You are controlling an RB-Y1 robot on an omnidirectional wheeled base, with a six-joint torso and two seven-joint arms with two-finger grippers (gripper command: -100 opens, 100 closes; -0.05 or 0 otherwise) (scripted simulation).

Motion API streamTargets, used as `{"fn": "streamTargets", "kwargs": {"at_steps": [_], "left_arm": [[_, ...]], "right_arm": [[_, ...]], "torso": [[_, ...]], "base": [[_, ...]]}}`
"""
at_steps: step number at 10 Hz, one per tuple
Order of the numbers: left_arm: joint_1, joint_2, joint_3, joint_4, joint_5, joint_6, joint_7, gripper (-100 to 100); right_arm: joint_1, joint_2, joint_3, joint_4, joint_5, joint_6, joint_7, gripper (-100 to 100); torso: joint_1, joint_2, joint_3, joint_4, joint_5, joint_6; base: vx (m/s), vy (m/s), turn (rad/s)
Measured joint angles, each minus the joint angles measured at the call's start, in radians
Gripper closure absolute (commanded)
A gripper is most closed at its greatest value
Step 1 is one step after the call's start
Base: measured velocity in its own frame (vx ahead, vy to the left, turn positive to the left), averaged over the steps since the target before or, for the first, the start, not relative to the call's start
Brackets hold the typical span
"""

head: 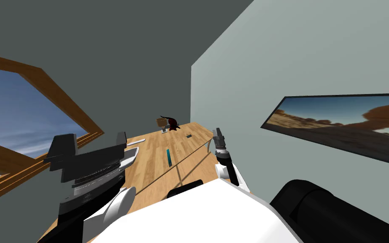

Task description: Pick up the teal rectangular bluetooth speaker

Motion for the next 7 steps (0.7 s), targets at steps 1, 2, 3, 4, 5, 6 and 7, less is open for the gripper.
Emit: {"fn": "streamTargets", "kwargs": {"at_steps": [1,2,3,4,5,6,7], "left_arm": [[-0.001,0.02,0.0,0.008,0.001,0.005,0.005,-100],[-0.002,0.049,0.007,0.011,0.009,0.022,0.017,-100],[-0.011,0.075,0.007,0.029,0.011,0.041,0.028,-100],[-0.016,0.105,0.017,0.049,0.021,0.062,0.047,-100],[-0.02,0.137,0.03,0.069,0.034,0.085,0.073,-100],[-0.021,0.147,0.03,0.074,0.037,0.105,0.085,-100],[-0.028,0.167,0.038,0.088,0.046,0.131,0.102,-100]], "right_arm": [[0.0,0.0,0.0,0.0,0.0,0.0,0.0,0],[0.0,0.0,0.0,0.0,0.0,0.0,0.0,0],[0.0,0.0,0.0,0.0,0.0,0.0,0.0,0],[0.0,0.0,0.0,0.0,0.0,0.0,0.0,0],[0.0,0.0,0.0,0.0,0.0,0.0,0.0,0],[0.0,0.0,0.0,0.0,0.0,0.0,0.0,0],[0.0,0.0,0.0,0.0,0.0,0.0,0.0,0]], "torso": [[-0.001,0.0,0.0,0.0,0.0,0.0],[-0.002,-0.001,0.0,0.0,0.0,0.0],[-0.003,-0.001,0.0,0.0,-0.001,0.0],[-0.004,-0.001,0.0,0.0,-0.001,0.0],[-0.005,-0.001,-0.001,0.0,-0.001,0.0],[-0.004,-0.001,-0.001,0.0,-0.001,0.0],[-0.004,-0.001,-0.001,0.0,-0.001,0.0]], "base": [[0.012,-0.045,-0.052],[0.009,-0.053,-0.064],[0.008,-0.067,-0.104],[0.014,-0.08,-0.076],[0.018,-0.063,-0.025],[0.019,-0.065,-0.09],[0.025,-0.089,-0.119]]}}
